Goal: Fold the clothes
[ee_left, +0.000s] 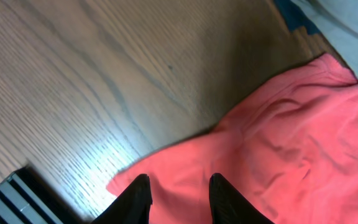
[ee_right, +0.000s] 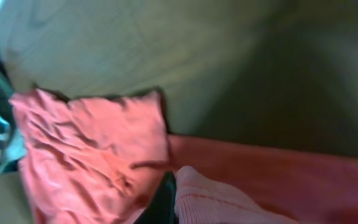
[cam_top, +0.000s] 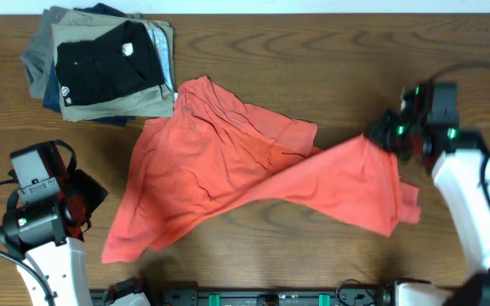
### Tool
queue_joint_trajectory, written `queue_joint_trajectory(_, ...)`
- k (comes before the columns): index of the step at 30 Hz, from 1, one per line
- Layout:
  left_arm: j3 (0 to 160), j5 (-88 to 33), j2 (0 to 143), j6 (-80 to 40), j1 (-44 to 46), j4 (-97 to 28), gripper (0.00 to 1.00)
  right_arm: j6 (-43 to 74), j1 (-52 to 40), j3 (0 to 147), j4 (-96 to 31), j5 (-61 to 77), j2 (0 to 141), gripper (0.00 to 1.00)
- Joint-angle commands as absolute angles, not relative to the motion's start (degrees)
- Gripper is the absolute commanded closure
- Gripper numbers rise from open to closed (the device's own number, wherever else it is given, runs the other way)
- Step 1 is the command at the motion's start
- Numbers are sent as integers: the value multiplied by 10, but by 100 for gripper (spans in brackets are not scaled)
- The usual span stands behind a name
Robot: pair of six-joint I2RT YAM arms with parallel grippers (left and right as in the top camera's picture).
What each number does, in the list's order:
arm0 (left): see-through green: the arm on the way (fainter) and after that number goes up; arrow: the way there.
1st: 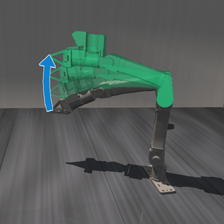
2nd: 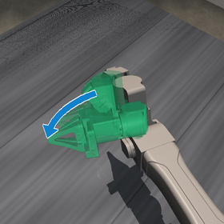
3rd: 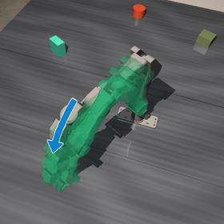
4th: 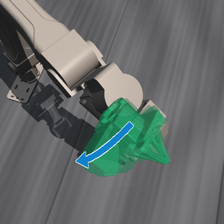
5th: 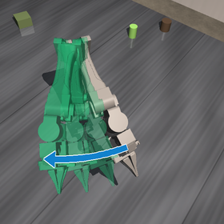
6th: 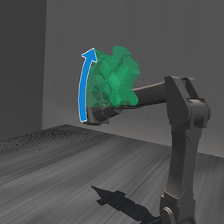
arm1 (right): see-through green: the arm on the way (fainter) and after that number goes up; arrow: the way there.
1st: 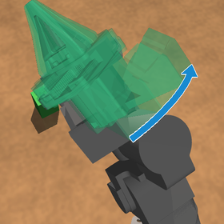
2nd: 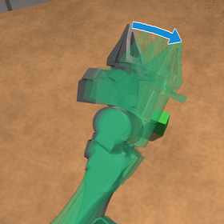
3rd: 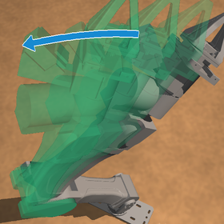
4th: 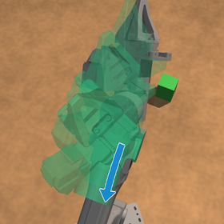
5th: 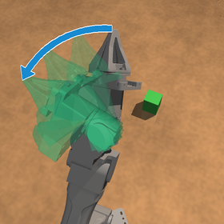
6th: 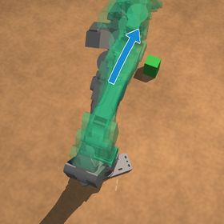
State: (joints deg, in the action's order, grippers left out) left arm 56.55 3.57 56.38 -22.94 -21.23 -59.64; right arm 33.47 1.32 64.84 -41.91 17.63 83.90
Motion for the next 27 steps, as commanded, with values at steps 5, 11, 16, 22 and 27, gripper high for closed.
queue_joint_trajectory(5, 572, 36, 568, -232, -215, -592, 67, 244, -62, 884, -524, 196, 979, 99)
queue_joint_trajectory(11, 572, 36, 573, -232, -215, -592, 67, 186, -135, 1009, -626, 200, 1046, 99)
queue_joint_trajectory(16, 572, 36, 582, -232, -215, -592, 67, 149, -183, 1019, -689, 185, 1050, 99)
queue_joint_trajectory(22, 572, 35, 598, -232, -215, -594, 67, 193, -190, 1019, -780, 91, 1050, 94)
queue_joint_trajectory(27, 572, 30, 602, -232, -215, -595, 67, 192, -188, 1019, -821, 40, 1050, 1)
